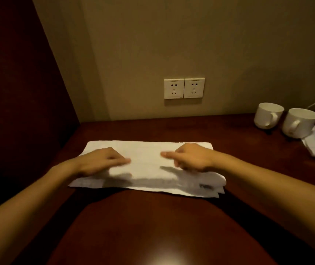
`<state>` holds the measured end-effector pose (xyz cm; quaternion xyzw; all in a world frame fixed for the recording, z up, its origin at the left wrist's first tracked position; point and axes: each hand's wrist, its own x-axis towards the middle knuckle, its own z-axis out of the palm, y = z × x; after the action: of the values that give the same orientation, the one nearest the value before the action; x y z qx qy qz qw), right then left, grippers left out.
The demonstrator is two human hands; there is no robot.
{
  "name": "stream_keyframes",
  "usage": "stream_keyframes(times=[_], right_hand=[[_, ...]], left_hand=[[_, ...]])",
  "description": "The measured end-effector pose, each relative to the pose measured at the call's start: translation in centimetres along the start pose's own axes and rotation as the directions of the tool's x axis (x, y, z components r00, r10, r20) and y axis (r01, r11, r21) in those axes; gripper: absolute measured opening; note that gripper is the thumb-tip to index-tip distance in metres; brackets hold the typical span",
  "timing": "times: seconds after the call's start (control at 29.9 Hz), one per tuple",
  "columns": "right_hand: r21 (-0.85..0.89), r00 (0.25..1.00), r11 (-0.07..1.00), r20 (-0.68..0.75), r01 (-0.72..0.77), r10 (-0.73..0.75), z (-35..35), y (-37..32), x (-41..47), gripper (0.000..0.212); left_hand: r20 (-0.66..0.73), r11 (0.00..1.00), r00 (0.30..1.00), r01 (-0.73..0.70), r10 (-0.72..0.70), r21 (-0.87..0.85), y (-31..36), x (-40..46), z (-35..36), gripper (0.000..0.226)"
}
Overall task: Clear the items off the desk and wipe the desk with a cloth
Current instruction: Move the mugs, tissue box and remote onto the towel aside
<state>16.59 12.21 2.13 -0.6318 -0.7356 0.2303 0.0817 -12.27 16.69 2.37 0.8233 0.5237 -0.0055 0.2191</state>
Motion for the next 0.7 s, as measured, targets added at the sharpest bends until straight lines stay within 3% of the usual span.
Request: stream_keyframes(times=[0.03,0.1,0.13,0.2,0.33,0.47,0.57,0.7], right_hand=[[0.016,0.994,0.998,-0.083,-0.067,0.068,-0.4,0.3,0.5,0.088],[-0.164,0.933,0.944,-0.272,-0.287,0.237,-0.8,1.4,1.2,0.079],[-0.213,0.902,0.894,-0.274,-0.395,0.333,-0.7,1.9,1.2,0.084],[-0.185,0.869,0.852,-0.184,-0.490,0.460,-0.4,2.4,1.2,0.102],[0.046,0.845,0.872,-0.223,-0.488,0.485,0.6,2.4,1.5,0.101],[0.285,0.851,0.865,-0.217,-0.413,0.478,0.7,2.1,1.3,0.074],[0.342,0.860,0.894,-0.317,-0.289,0.399,-0.9,2.8,0.1,0.045],[0.379,0.810,0.894,-0.429,-0.240,0.399,-5.5,5.5,-2.7,0.042]], left_hand=[[-0.079,0.996,0.994,0.077,-0.081,-0.051,-0.5,0.5,-0.4,0.104],[-0.264,0.922,0.899,0.380,-0.350,0.073,-1.9,1.7,-0.5,0.094],[-0.275,0.851,0.837,0.514,-0.472,0.104,-2.5,1.9,-0.2,0.092],[-0.204,0.793,0.784,0.606,-0.586,0.053,-3.1,2.3,0.7,0.101],[-0.315,0.865,0.813,0.499,-0.489,-0.053,-2.6,3.0,2.5,0.090],[-0.493,0.938,0.812,0.347,-0.314,-0.026,0.0,2.8,3.3,0.063],[-0.569,0.971,0.801,0.240,-0.188,0.017,3.0,3.1,2.1,0.056],[-0.617,0.998,0.787,0.049,-0.012,0.044,8.9,4.9,-0.2,0.056]])
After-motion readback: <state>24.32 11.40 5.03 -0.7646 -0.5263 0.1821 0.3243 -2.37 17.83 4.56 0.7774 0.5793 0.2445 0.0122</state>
